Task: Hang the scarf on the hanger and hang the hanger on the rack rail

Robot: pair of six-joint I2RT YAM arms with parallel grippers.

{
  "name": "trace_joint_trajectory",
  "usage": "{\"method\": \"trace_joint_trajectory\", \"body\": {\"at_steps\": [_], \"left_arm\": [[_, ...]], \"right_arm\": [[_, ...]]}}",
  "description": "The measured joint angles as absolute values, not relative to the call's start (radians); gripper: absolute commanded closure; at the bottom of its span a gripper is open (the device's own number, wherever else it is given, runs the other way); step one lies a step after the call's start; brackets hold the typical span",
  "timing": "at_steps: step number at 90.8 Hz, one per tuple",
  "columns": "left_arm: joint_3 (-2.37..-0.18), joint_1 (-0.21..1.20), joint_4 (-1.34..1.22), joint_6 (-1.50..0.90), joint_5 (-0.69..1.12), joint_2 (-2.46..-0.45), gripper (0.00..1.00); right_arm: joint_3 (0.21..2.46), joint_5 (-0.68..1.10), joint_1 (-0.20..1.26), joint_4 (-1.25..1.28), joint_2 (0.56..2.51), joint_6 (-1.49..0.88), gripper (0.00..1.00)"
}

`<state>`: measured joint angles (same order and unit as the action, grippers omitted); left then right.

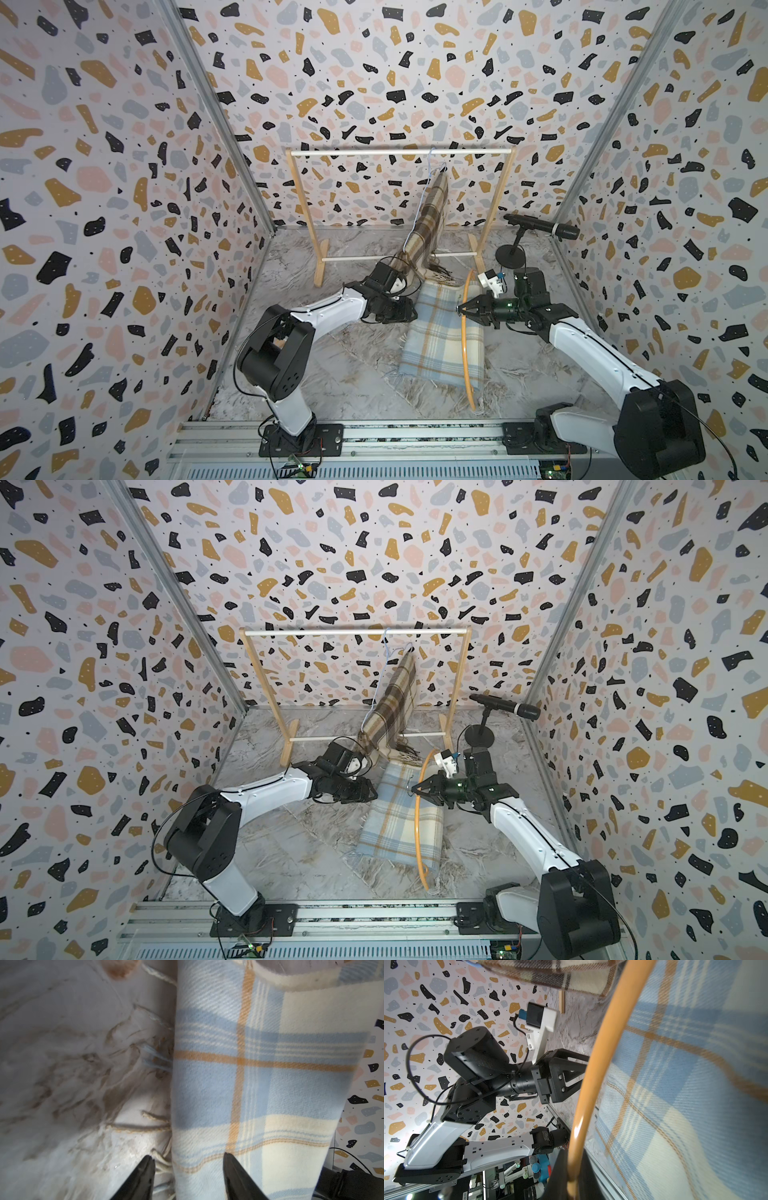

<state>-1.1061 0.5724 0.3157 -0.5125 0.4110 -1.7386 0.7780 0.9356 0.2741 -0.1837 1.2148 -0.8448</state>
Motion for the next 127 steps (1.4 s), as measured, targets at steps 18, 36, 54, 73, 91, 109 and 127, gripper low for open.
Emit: {"method": "trace_joint_trajectory", "body": {"at_steps": [18,36,54,73,91,109,127], "left_arm": [[-1.137,0.574,0.302,-0.514,0.455,-1.832,0.48],[-1.155,0.579,0.286,-0.514,0.490,-1.862,0.59],[-1.164,0.591,0.262,-0.519,0.536,-1.874,0.93],[-1.162,0.593,0.301,-0.484,0.501,-1.808,1.00],[-1.157,0.553,0.393,-0.427,0.470,-1.615,1.00],[-1.156,0.452,0.501,-0.369,0.460,-1.514,1.00],[-1.123,0.388,0.566,-0.332,0.454,-1.468,1.00]], "right_arm": [[0.778,0.947,0.274,-0.184,1.216,-0.838,1.00],[0.778,0.953,0.274,-0.183,1.216,-0.837,1.00],[0.778,0.958,0.274,-0.173,1.217,-0.850,1.00],[0.785,0.965,0.274,-0.171,1.221,-0.869,1.00],[0.810,0.990,0.274,-0.171,1.237,-0.871,1.00],[0.810,1.015,0.274,-0.145,1.281,-0.865,1.00],[0.809,1.025,0.275,-0.107,1.346,-0.848,1.00]]}}
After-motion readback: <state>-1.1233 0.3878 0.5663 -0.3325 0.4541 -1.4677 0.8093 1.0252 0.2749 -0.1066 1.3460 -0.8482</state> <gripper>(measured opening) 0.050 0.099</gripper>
